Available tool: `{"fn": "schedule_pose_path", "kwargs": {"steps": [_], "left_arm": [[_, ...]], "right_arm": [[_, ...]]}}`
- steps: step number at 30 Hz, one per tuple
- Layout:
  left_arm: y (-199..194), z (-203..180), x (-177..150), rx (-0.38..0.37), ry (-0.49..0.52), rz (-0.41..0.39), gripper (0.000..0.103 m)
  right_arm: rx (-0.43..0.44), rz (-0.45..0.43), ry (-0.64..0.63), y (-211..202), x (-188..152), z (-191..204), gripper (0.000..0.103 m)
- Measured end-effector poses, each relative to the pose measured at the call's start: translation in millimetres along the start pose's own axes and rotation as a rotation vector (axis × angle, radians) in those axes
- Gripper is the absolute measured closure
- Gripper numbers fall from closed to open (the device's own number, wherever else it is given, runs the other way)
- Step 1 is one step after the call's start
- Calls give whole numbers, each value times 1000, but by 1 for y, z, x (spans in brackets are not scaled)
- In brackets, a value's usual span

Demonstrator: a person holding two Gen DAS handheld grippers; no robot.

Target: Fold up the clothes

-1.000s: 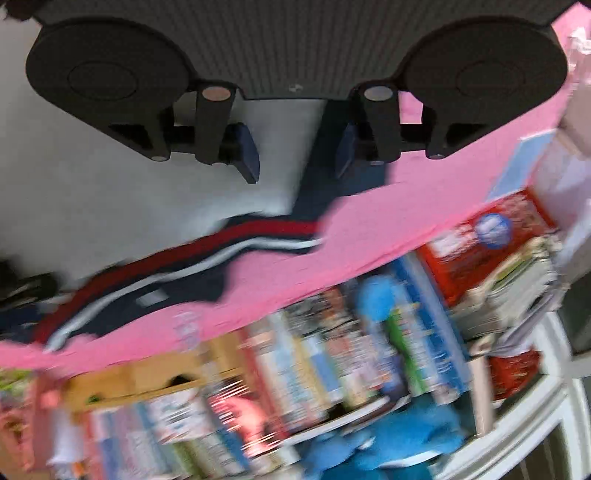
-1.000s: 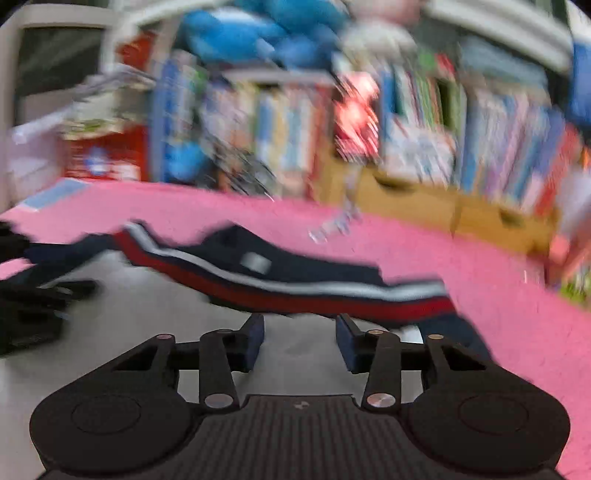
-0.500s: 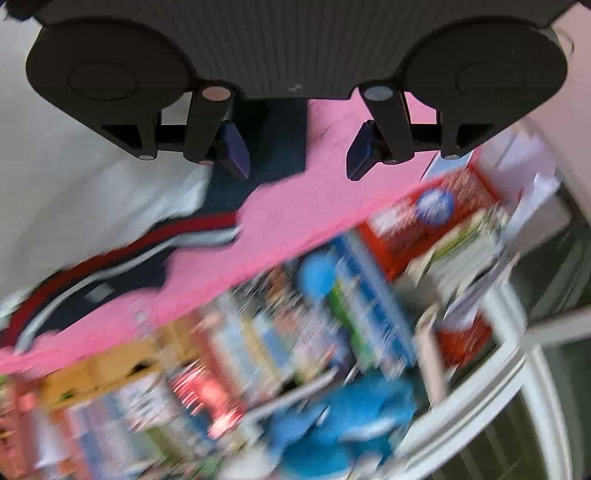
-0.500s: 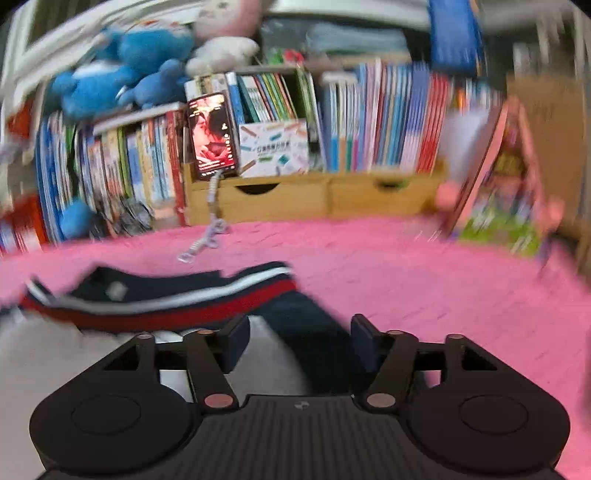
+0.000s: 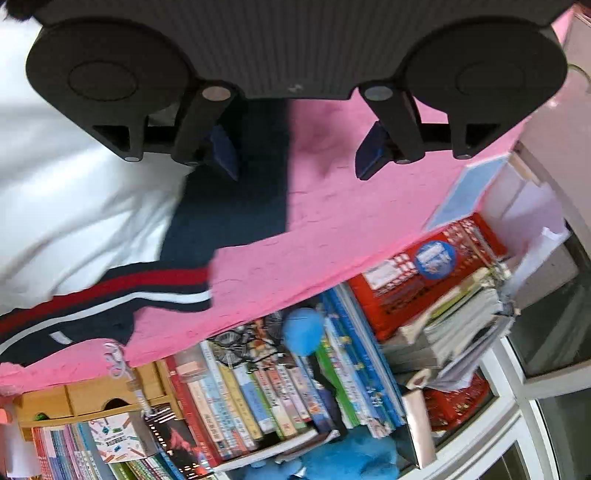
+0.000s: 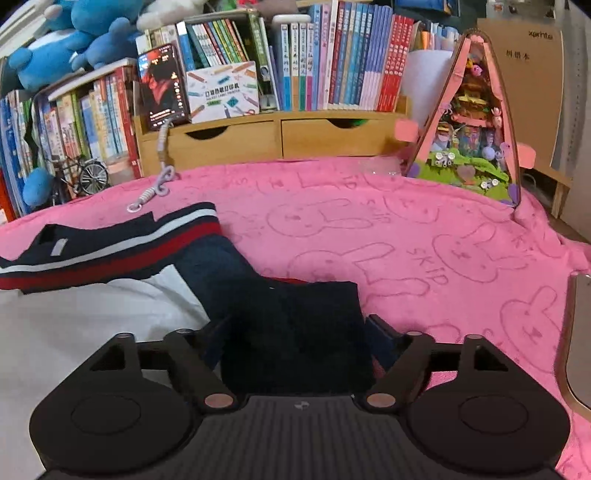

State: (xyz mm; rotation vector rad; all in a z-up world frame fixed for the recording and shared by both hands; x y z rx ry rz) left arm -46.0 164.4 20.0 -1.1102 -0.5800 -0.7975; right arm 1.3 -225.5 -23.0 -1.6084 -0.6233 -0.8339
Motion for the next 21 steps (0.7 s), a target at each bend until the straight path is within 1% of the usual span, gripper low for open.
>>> {"fn": "schedule_pose_path", "kwargs": {"steps": [1, 3, 4, 5, 7, 8, 10, 11, 13, 14, 15, 16, 17, 19, 20, 21], "left_arm": [[-4, 4, 1, 14, 13, -1, 29], [-15, 2, 11, 36, 30, -15, 30], [-22, -3, 18, 38, 30, -34, 35], [-34, -10, 23, 17, 28, -67, 35], [-56, -27, 37, -110, 24, -147, 34], [-64, -38, 42, -187, 29, -166, 32], [-71, -67, 54, -312, 62, -169, 30], [-67, -81, 57, -348, 87, -163, 30], [-50, -113, 63, -360, 166, -139, 31], [-41, -129, 66, -365, 206, -127, 31], [-26, -143, 68, -338, 248, -113, 36], [-10, -157, 70, -310, 289, -98, 45], [8, -163, 72, -268, 307, -84, 47], [43, -173, 76, -184, 341, -55, 49], [53, -170, 78, -171, 312, -52, 49], [63, -168, 81, -160, 282, -49, 49]], "right_arm": [[-8, -1, -6, 0, 0, 1, 22], [-17, -1, -9, -1, 0, 2, 20], [-20, 2, -7, 0, 0, 2, 19], [-22, 4, -5, 0, 0, 2, 18], [-30, 0, -6, -1, 1, 3, 18], [-42, -9, -9, -4, 1, 4, 18], [-91, -70, -35, -26, -2, 14, 20], [-84, -115, -60, -43, -5, 22, 20], [53, -220, -150, -87, -19, 54, 31], [122, -250, -207, -106, -28, 70, 42], [183, -260, -262, -119, -36, 83, 51], [245, -262, -311, -127, -44, 94, 54], [294, -256, -345, -132, -51, 103, 59], [321, -208, -351, -123, -63, 115, 60], [326, -180, -349, -117, -69, 121, 61], [325, -170, -344, -113, -74, 124, 61]]}}
Point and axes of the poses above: each gripper's, at about its wrist camera, not at the fingertips, and y roughly the way its jaws point, z to its left, x to its top, the point moved 2 cm from there along y, roughly the way its jaws point, and after that the axes turned 12 degrees about -x, right-handed, at the moved point
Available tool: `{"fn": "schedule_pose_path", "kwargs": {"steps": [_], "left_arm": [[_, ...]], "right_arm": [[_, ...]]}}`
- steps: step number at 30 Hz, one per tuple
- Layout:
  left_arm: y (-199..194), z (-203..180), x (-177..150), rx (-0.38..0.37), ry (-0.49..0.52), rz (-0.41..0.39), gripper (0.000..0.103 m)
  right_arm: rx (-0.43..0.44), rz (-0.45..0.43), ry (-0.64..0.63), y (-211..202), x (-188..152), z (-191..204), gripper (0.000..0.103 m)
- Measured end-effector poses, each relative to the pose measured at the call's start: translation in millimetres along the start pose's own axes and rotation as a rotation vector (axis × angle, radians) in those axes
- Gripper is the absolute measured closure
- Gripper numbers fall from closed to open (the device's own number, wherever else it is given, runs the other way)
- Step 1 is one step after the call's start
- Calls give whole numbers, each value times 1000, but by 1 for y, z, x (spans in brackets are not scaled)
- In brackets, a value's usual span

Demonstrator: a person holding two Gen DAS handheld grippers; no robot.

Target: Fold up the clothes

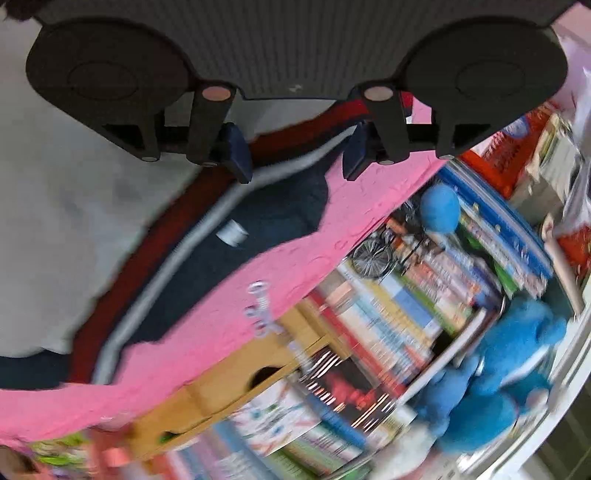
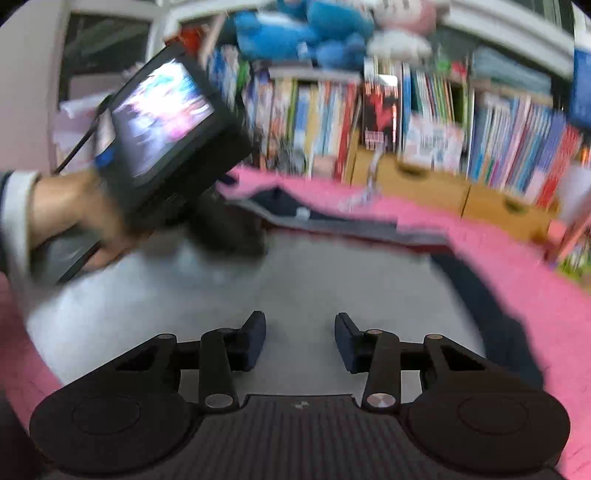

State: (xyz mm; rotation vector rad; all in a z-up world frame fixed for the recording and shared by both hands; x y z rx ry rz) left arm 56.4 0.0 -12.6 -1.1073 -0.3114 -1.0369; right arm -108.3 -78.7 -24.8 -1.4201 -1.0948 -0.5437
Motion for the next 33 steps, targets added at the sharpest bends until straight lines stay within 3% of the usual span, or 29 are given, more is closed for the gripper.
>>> {"fn": "schedule_pose_path", "kwargs": {"steps": [3, 6, 10, 13, 17, 19, 23, 25, 26, 29, 31, 33], "left_arm": [[8, 12, 8, -25, -91, 1, 49], [9, 13, 6, -36, -111, -4, 49], [6, 13, 3, -55, -139, -20, 51], [6, 20, 1, -92, -205, -35, 51], [-26, 45, -8, -226, -368, -84, 51], [-56, 40, -12, -310, -356, -143, 46], [-83, 4, -14, -359, -143, -164, 35], [-70, -10, -14, -295, -72, -127, 36], [-57, -9, -13, -264, -94, -89, 35], [-34, 16, -18, -330, -307, -83, 33], [-33, 17, -17, -330, -321, -81, 33], [-37, 10, -15, -300, -287, -85, 33]], "right_arm": [[-23, -25, -13, 1, -5, 4, 61], [-20, -24, -16, -2, -3, -1, 60], [13, -33, 90, -1, 26, -19, 50], [-12, -20, 143, 22, 56, -39, 51], [-7, 76, 88, 77, 85, -41, 62], [-1, 141, 78, 112, 91, -42, 65], [16, 105, 78, 140, 97, -44, 66], [17, 95, 141, 129, 95, -51, 66], [16, 91, 182, 122, 93, -55, 64], [-8, 56, 229, 89, 85, -62, 59], [-45, 15, 186, 60, 74, -61, 50], [-64, -8, 154, 39, 60, -60, 30]]}}
Point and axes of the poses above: each gripper's, at about its wrist camera, not at the fingertips, and y roughly the way its jaws point, z to its left, x to its top, the point moved 2 cm from there along y, roughly the way its jaws point, and after that the axes turned 12 degrees about -x, right-handed, at the moved point
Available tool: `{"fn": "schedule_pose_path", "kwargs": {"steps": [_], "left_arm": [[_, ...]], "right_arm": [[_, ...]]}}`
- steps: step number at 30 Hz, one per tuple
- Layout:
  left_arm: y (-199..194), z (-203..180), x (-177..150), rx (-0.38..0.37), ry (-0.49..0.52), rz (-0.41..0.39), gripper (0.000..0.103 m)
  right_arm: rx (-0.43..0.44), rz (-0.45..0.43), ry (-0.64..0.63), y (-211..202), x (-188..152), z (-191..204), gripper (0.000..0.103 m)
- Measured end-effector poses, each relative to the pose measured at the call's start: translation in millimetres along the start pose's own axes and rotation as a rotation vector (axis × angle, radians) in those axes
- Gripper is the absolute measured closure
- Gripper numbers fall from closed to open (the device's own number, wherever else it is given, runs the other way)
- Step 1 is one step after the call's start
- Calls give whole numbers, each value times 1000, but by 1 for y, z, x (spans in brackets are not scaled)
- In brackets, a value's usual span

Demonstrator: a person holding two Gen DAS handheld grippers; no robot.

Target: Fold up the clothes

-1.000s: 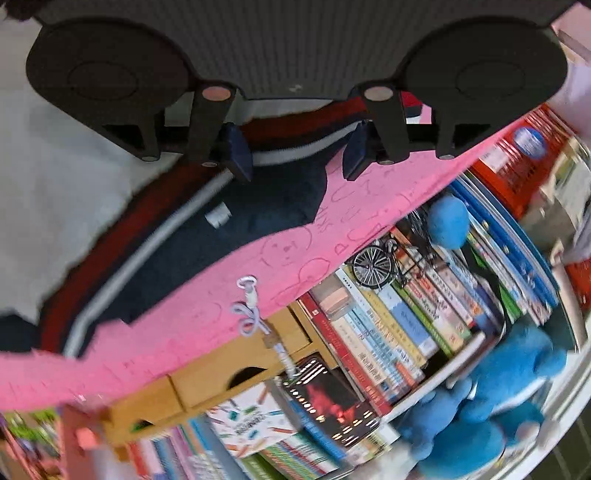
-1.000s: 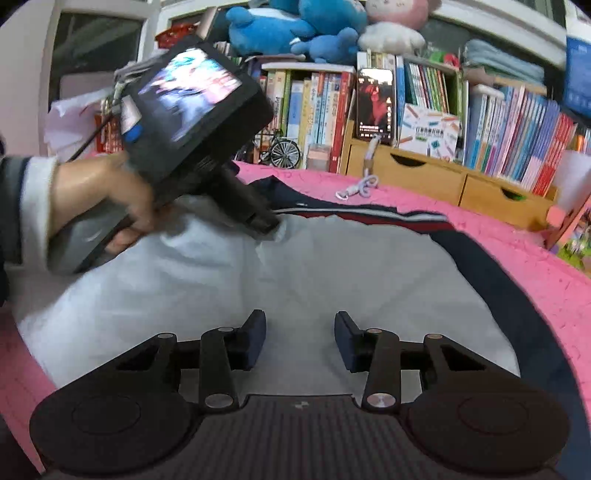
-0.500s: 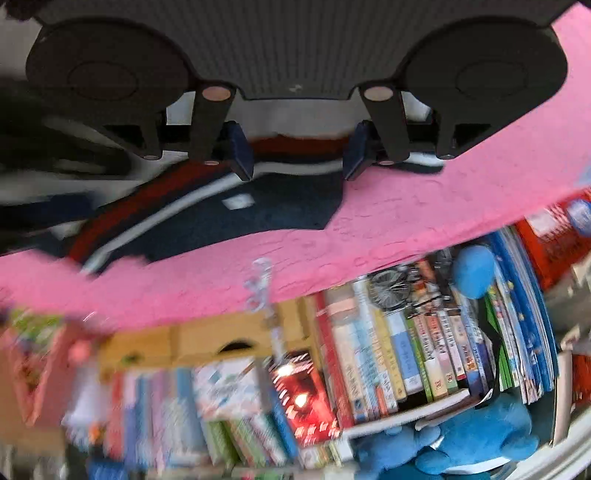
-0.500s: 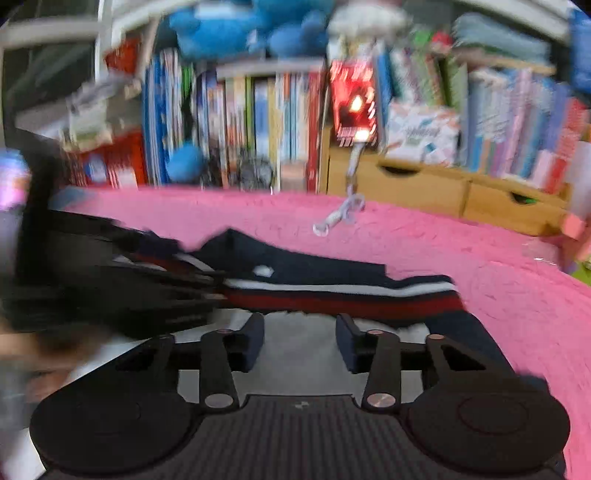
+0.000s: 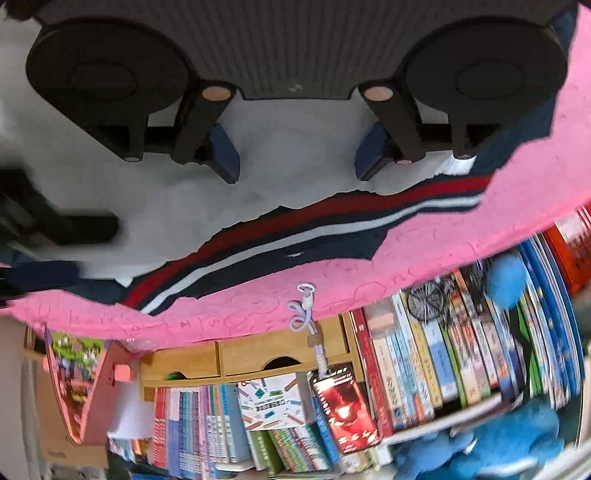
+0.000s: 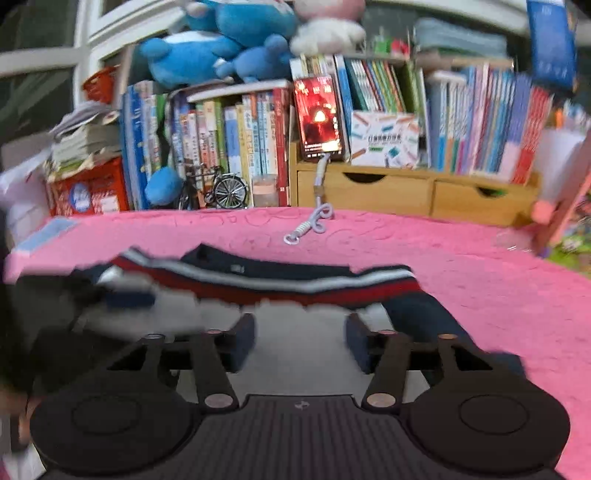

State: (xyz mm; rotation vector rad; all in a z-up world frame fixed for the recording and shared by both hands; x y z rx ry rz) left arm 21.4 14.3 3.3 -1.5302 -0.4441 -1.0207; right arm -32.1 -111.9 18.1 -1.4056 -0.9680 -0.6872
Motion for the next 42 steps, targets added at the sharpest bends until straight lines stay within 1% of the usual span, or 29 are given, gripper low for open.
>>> {"fn": "schedule_pose_path", "kwargs": {"steps": [2, 6, 7, 8, 9, 11, 13, 14, 15, 16, 17, 19, 20, 21, 26, 28, 31, 33, 35, 37, 38, 39, 41, 42], "left_arm": [[-1, -2, 0, 20, 24, 1, 32], [0, 6, 2, 15, 6, 4, 30], [-1, 9, 2, 12, 1, 4, 30], [-1, 9, 1, 13, 1, 5, 30], [-2, 9, 1, 13, 1, 5, 30], [-2, 10, 1, 15, 3, 5, 30], [-2, 10, 1, 14, -1, 6, 30], [-2, 10, 0, 13, -3, 7, 30], [-2, 10, 0, 15, -2, 7, 29], [-2, 10, 0, 16, -2, 8, 29], [-2, 10, 0, 17, -1, 8, 29], [-3, 10, 0, 20, -1, 8, 29], [-3, 10, 0, 20, -1, 9, 29], [-3, 10, 0, 21, -2, 9, 28], [-3, 10, 0, 26, -2, 12, 27], [-3, 10, 0, 29, -2, 13, 26], [-3, 10, 0, 32, -1, 13, 25], [-3, 10, 0, 34, -1, 14, 25], [-4, 10, 0, 44, -1, 15, 21], [-10, 7, 1, 82, -3, 36, 20], [-14, 6, 2, 103, -5, 46, 20], [-25, 3, 3, 155, -13, 46, 20], [-60, -4, 1, 216, -16, -14, 20], [-82, -8, -3, 231, -24, -64, 14]], "right_arm": [[-13, -2, -10, -15, -17, -7, 23], [-111, 25, -134, -30, -48, -10, 20], [-140, 27, -152, -34, -54, -14, 20], [-171, 24, -149, -39, -59, -21, 17], [-201, 28, -130, -44, -63, -33, 13], [-243, 41, -59, -51, -71, -60, 13], [-343, 56, 41, -58, -77, -89, 12], [-377, 57, 90, -63, -77, -100, 12], [-413, 56, 127, -68, -77, -107, 16], [-449, 41, 149, -75, -76, -112, 18], [-468, -3, 146, -83, -74, -109, 19], [-464, -120, 122, -101, -70, -94, 19], [-448, -177, 109, -109, -67, -85, 18], [-412, -208, 93, -111, -66, -72, 16], [-201, -215, 5, -98, -64, 6, 17], [-149, -195, -11, -93, -65, 28, 17], [-151, -138, -21, -82, -70, 39, 17], [-173, -85, -9, -77, -79, 32, 17], [-173, -41, 47, -76, -84, 18, 16], [-158, -14, 67, -74, -87, 10, 15], [-156, -20, 57, -75, -88, 10, 15], [-158, -26, 57, -75, -90, 11, 15], [-166, -38, 52, -77, -90, 12, 15], [-167, -40, 52, -78, -91, 13, 15]]}}
Point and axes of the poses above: each gripper's, at about its wrist camera, not at the fingertips, and y roughly the way its jaws point, z to its left, x to its top, the point moved 2 cm from there along y, roughly the way its jaws point, and after that the axes turned 12 degrees about -x, right-handed, at the moved point
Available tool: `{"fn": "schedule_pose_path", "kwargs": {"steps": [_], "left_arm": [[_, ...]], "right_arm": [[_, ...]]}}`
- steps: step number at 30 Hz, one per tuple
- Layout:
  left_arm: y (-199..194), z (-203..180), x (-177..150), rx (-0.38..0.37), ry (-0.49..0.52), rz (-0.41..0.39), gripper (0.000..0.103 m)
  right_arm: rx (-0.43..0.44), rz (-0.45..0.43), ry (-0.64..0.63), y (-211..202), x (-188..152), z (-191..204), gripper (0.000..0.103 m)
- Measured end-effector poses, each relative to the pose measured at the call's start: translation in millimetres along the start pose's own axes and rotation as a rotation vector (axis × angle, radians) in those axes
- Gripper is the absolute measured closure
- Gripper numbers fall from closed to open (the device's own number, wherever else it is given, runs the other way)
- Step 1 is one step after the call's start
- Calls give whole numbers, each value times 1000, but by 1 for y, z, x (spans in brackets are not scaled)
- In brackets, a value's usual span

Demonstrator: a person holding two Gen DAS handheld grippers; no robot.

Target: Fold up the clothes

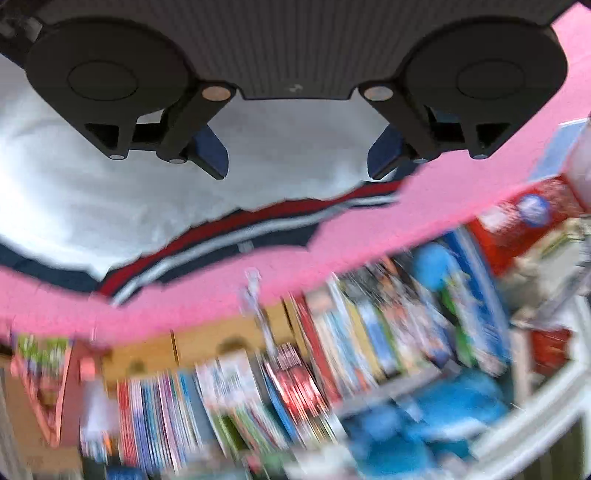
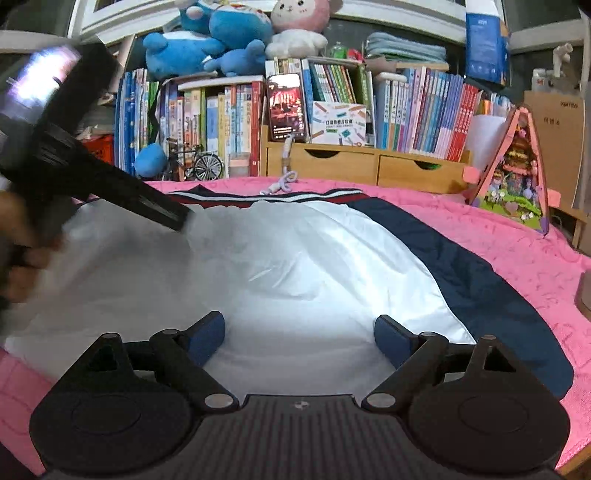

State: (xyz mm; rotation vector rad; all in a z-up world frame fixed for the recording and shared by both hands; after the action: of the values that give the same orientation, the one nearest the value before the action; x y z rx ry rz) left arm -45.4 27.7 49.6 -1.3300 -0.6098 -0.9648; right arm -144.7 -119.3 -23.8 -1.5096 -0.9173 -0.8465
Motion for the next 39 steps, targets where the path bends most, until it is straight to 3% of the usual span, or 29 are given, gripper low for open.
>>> {"fn": "schedule_pose_path", "kwargs": {"steps": [2, 5, 11, 20, 25, 28, 29, 30, 31, 32, 35, 39], "left_arm": [[-38, 2, -14, 34, -50, -71, 3], [-67, -2, -45, 77, -149, -85, 2], [-53, -10, -75, 114, -144, 13, 1], [-55, 4, -85, 78, -177, -2, 0], [-63, 23, -98, 246, -117, -14, 0], [-70, 43, -105, 234, -155, -8, 0], [-72, 47, -107, 274, -148, 0, 0], [-73, 52, -110, 380, -122, 12, 0], [-72, 58, -115, 468, -90, 14, 0], [-73, 68, -122, 509, -78, 5, 0], [-81, 90, -124, 438, -165, 12, 0], [-93, 93, -110, 422, -179, 26, 4]], "right_arm": [[2, -1, 3, -1, 0, 0, 14], [-2, -7, 11, -1, -1, 0, 14], [-27, -31, 30, -7, -5, 1, 12], [-54, -42, 35, -9, -7, 1, 9], [-172, -29, 66, -1, -7, -37, 9], [-237, -27, 68, 4, -10, -64, 9], [-269, -25, 71, 5, -11, -73, 8], [-320, -22, 85, 6, -12, -82, 7], [-331, -8, 119, 7, -13, -94, 5], [-295, 22, 178, 9, -14, -108, 4], [-311, 58, 214, 13, -13, -128, 1], [-274, 70, 253, 6, -9, -139, 4]]}}
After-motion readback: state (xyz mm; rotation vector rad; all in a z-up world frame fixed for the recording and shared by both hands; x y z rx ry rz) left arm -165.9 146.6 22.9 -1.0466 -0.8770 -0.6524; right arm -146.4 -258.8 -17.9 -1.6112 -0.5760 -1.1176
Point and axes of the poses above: each gripper's, at about its wrist camera, not at the fingertips, and y roughly the way its jaws point, z to its left, x to its top, the point moved 2 cm from there along y, roughly the way its jaws point, and after that the axes turned 12 degrees about -x, right-handed, at the moved point
